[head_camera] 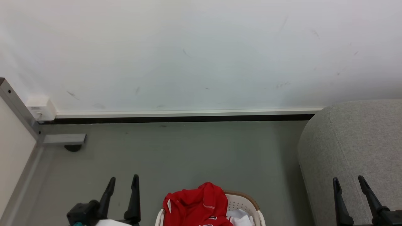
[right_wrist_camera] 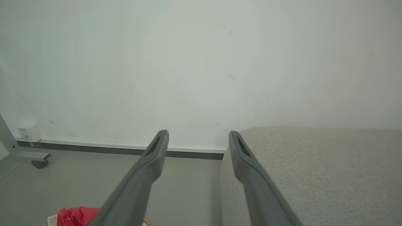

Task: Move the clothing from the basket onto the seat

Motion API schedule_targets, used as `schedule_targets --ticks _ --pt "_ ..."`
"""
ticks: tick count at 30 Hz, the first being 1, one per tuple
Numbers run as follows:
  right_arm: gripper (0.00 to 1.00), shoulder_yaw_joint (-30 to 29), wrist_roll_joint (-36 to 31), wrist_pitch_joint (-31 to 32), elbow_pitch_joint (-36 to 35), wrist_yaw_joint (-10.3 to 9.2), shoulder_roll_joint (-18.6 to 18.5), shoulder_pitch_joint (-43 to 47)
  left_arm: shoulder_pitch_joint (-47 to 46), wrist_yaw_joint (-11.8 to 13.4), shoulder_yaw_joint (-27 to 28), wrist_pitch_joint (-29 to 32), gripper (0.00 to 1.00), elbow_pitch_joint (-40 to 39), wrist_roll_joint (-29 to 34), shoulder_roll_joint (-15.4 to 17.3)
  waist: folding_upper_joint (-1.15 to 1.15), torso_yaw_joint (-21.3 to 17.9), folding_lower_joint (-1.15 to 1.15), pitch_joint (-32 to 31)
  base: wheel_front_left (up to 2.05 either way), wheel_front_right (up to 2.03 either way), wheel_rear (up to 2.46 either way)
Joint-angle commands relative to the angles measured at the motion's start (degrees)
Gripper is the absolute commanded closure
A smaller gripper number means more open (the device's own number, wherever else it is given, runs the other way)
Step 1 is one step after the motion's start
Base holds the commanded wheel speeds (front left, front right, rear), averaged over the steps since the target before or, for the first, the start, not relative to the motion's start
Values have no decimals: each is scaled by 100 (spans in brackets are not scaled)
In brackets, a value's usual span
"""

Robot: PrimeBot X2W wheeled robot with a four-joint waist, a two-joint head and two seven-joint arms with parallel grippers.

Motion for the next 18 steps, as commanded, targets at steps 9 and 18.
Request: schedule_targets --ticks 9,18 --pt "0 -109 -420 -60 29 -13 56 71 65 -39 -40 -162 0 59 479 54 0 -8 0 -5 0 0 0" --pt "0 -169 -748 -104 36 -14 110 91 68 -87 -88 -246 0 132 810 54 0 -31 0 18 0 0 0"
